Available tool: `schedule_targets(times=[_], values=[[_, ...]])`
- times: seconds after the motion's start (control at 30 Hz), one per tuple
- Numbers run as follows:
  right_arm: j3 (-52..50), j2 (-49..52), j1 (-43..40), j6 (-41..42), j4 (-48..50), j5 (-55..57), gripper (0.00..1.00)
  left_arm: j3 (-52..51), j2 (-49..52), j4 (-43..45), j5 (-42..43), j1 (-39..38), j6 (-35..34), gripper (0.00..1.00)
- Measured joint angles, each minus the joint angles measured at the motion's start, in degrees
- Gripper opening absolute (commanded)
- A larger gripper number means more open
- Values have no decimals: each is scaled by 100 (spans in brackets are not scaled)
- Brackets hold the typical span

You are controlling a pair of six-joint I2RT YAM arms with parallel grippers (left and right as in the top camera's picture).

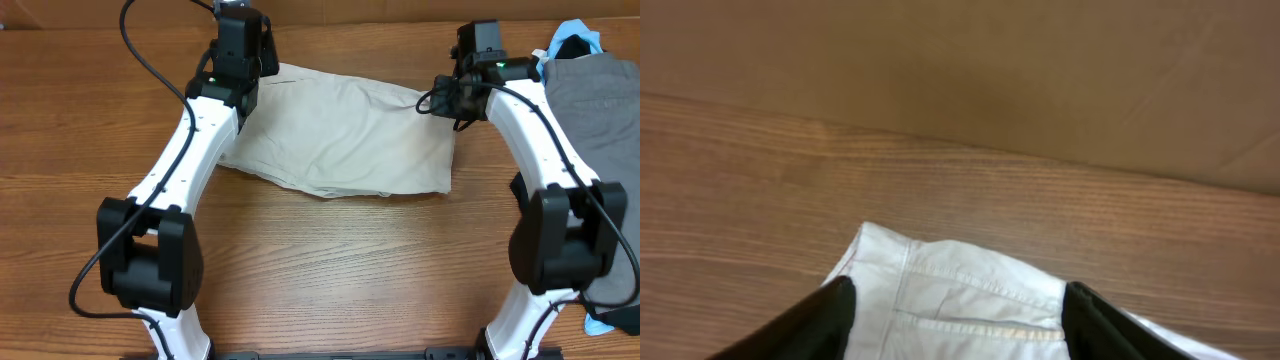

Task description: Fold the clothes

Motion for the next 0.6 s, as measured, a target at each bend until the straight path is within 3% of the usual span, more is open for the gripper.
schedule_targets(times=[0.03, 0.23, 0.6], values=[[0, 136, -44, 20, 44, 0, 100, 0, 50, 9, 2, 0, 4, 81], [0, 280, -262, 61, -227, -118, 100, -24, 151, -262, 149, 0, 162, 100], [2, 214, -874, 61, -1300, -1458, 100, 160, -98, -1993, 927, 0, 1045, 100]])
